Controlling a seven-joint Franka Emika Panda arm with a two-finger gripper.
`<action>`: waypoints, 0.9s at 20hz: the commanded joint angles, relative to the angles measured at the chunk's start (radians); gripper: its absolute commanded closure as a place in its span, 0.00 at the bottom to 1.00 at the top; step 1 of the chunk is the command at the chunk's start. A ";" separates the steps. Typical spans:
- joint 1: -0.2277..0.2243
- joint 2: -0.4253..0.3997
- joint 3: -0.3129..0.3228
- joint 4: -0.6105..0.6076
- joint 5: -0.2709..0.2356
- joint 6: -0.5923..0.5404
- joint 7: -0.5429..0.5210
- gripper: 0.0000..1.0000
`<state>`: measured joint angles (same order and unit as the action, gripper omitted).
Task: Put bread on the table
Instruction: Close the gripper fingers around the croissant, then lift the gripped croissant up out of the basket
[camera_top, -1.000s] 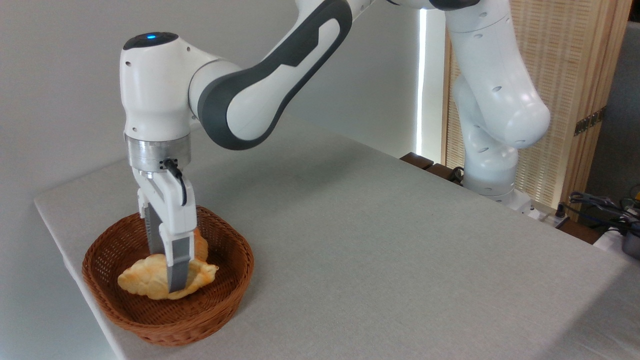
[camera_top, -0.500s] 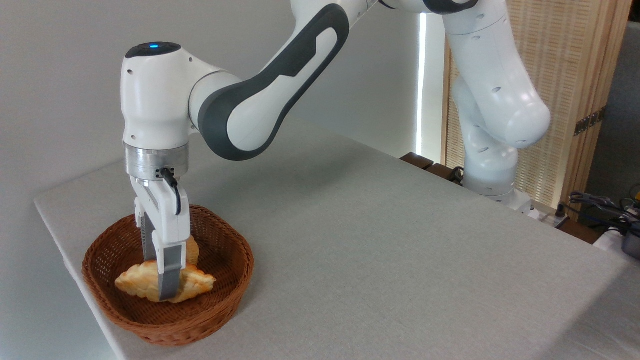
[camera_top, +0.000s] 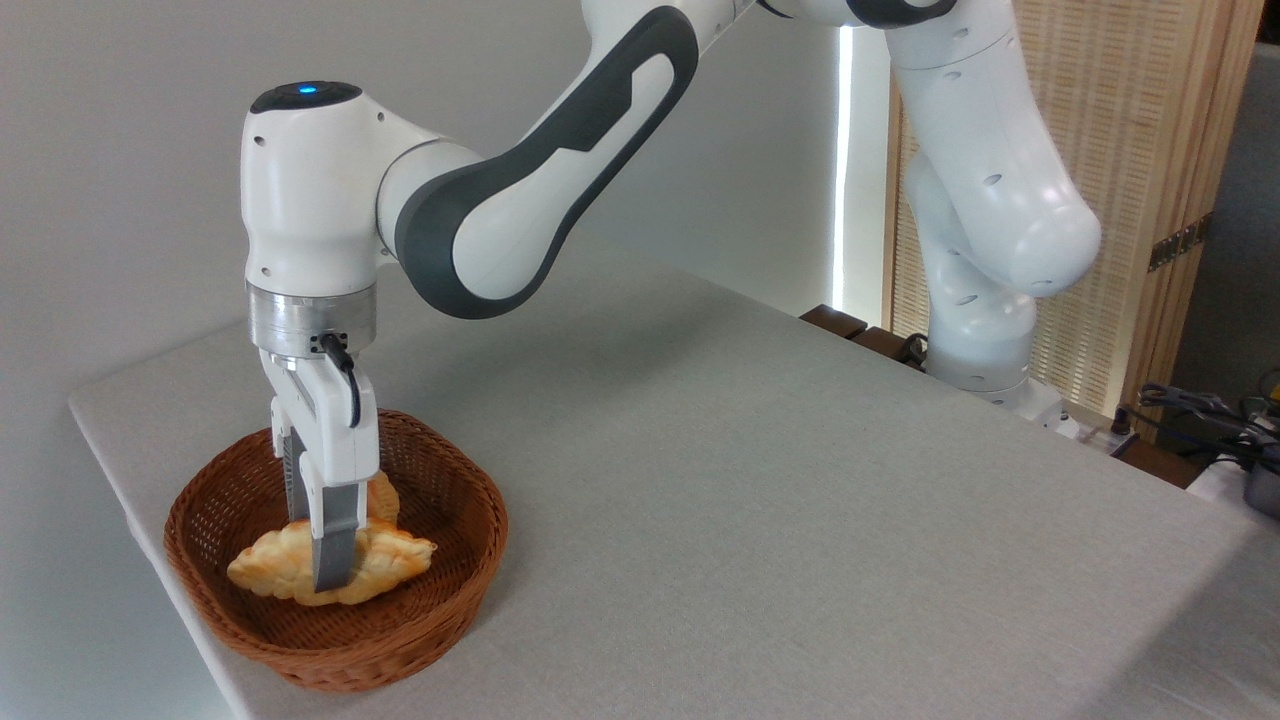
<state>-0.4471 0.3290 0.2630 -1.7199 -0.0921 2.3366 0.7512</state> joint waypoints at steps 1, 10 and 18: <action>0.001 -0.021 0.002 0.000 -0.001 -0.020 0.016 0.61; 0.002 -0.024 0.001 0.002 -0.001 -0.036 0.014 0.62; 0.002 -0.163 0.009 0.003 -0.052 -0.206 0.003 0.62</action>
<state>-0.4461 0.2391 0.2638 -1.7118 -0.1234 2.2098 0.7510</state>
